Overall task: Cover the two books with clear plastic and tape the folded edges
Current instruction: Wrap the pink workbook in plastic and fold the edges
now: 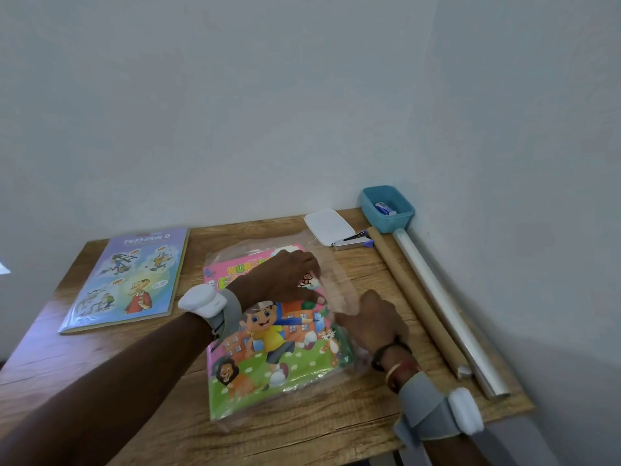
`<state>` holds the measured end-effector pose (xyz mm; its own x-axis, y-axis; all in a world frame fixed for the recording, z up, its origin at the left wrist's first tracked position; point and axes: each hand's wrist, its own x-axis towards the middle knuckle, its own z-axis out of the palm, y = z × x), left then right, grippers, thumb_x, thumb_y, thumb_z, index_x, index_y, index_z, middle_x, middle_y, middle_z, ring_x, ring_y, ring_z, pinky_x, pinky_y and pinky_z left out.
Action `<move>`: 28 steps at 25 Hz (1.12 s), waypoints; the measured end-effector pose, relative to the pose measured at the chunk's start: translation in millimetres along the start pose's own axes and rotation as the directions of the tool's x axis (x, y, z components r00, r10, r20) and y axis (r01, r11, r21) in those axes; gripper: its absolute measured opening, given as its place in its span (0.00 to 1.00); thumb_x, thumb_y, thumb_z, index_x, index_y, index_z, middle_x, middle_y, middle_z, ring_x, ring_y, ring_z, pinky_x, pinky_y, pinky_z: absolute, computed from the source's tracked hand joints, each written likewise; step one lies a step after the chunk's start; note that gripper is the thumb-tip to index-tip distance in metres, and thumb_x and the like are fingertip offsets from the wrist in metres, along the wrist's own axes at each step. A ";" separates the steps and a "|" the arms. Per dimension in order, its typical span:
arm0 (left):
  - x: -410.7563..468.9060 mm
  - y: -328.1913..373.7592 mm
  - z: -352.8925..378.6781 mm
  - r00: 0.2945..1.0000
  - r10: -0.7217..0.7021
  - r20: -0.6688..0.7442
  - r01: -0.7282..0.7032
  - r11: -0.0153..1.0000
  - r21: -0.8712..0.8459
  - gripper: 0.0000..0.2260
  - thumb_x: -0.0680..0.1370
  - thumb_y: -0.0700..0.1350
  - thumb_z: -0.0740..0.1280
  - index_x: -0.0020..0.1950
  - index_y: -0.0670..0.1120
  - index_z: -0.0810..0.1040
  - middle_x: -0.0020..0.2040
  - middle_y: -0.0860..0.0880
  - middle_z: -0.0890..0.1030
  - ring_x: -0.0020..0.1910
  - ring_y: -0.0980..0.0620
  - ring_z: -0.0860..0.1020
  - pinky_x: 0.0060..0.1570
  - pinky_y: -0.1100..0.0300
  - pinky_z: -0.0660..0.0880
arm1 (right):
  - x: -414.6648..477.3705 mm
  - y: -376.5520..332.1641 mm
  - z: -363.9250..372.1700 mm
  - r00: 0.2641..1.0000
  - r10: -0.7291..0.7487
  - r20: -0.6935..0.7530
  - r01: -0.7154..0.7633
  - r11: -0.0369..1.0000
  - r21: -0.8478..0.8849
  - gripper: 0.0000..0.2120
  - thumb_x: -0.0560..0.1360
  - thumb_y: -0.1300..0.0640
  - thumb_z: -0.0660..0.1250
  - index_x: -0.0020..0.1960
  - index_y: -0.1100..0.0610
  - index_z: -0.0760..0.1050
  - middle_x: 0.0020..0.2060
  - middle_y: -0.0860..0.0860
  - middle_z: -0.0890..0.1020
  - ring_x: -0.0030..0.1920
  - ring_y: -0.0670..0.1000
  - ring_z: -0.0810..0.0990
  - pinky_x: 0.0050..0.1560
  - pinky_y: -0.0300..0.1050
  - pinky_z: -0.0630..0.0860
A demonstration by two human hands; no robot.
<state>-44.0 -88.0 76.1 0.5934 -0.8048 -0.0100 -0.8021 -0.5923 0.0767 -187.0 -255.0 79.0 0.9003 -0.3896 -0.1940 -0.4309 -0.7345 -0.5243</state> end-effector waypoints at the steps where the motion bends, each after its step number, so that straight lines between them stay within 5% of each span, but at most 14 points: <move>1: -3.8 -2.1 0.5 1.000 0.001 -0.008 -0.001 0.999 0.048 0.34 0.71 0.74 0.53 0.60 0.48 0.75 0.58 0.49 0.77 0.56 0.49 0.76 0.55 0.52 0.71 | 9.9 4.3 1.0 1.000 0.015 0.001 -0.015 0.999 0.032 0.23 0.69 0.42 0.70 0.58 0.53 0.74 0.55 0.53 0.79 0.55 0.56 0.79 0.47 0.43 0.71; 4: -20.3 -10.4 3.0 0.996 -0.027 -0.081 0.048 0.961 0.274 0.37 0.72 0.76 0.46 0.54 0.46 0.76 0.51 0.48 0.79 0.50 0.46 0.77 0.54 0.49 0.71 | 43.6 13.4 3.8 0.997 0.039 -0.068 -0.032 0.995 0.092 0.10 0.65 0.49 0.73 0.45 0.50 0.80 0.47 0.49 0.84 0.48 0.53 0.81 0.49 0.44 0.78; 8: -50.7 -10.4 3.7 0.987 -0.102 -0.126 0.146 0.897 0.418 0.37 0.75 0.73 0.44 0.47 0.43 0.76 0.43 0.45 0.80 0.42 0.43 0.78 0.51 0.46 0.68 | 83.2 -5.0 5.4 0.992 -0.116 -0.052 0.118 0.992 0.044 0.05 0.61 0.53 0.74 0.36 0.49 0.80 0.42 0.48 0.85 0.47 0.51 0.82 0.49 0.45 0.79; 12: -87.3 -3.0 4.1 0.948 -0.297 -0.111 0.317 0.877 0.361 0.29 0.78 0.67 0.49 0.57 0.45 0.73 0.54 0.45 0.78 0.53 0.43 0.77 0.53 0.49 0.65 | 103.8 -40.0 7.5 0.932 -0.363 -0.005 0.363 0.932 -0.015 0.08 0.66 0.59 0.73 0.34 0.47 0.78 0.37 0.44 0.83 0.44 0.47 0.81 0.41 0.35 0.72; 16: -121.7 -3.5 20.2 0.882 -0.399 -0.251 0.449 0.873 0.192 0.31 0.75 0.70 0.47 0.50 0.47 0.75 0.47 0.47 0.81 0.46 0.45 0.79 0.48 0.50 0.70 | 111.9 -60.8 11.3 0.869 -0.493 0.035 0.491 0.870 0.051 0.03 0.67 0.57 0.76 0.40 0.54 0.83 0.37 0.49 0.84 0.42 0.49 0.82 0.39 0.36 0.70; 21: -141.8 -25.3 32.5 0.813 -0.454 -0.364 0.513 0.855 0.080 0.35 0.72 0.75 0.48 0.51 0.47 0.77 0.48 0.50 0.79 0.47 0.48 0.78 0.45 0.50 0.72 | 87.3 -47.2 8.7 0.939 -0.253 -0.233 0.305 0.925 0.225 0.15 0.66 0.45 0.76 0.35 0.54 0.76 0.33 0.48 0.79 0.37 0.50 0.76 0.39 0.44 0.70; 25: -131.2 -24.2 32.7 0.837 -0.456 -0.304 0.483 0.875 0.018 0.43 0.69 0.79 0.43 0.57 0.47 0.76 0.54 0.51 0.78 0.52 0.50 0.76 0.51 0.51 0.72 | 55.7 -20.7 6.5 0.939 -0.004 -0.344 0.147 0.910 0.389 0.16 0.63 0.47 0.79 0.38 0.54 0.75 0.36 0.50 0.79 0.38 0.52 0.76 0.38 0.42 0.67; 28: -123.5 -25.5 28.1 0.838 -0.459 -0.296 0.480 0.878 -0.005 0.45 0.66 0.81 0.44 0.58 0.47 0.76 0.54 0.51 0.79 0.53 0.50 0.76 0.51 0.51 0.70 | 54.2 -10.5 9.9 0.937 -0.029 -0.348 0.179 0.897 0.405 0.16 0.63 0.51 0.80 0.38 0.57 0.75 0.35 0.52 0.80 0.37 0.53 0.78 0.37 0.41 0.69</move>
<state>-98.7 25.5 47.4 0.8854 -0.3910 0.2514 -0.4190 -0.9055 0.0670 -133.0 -262.8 65.8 0.8346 -0.5371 0.1222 -0.2005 -0.5028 -0.8408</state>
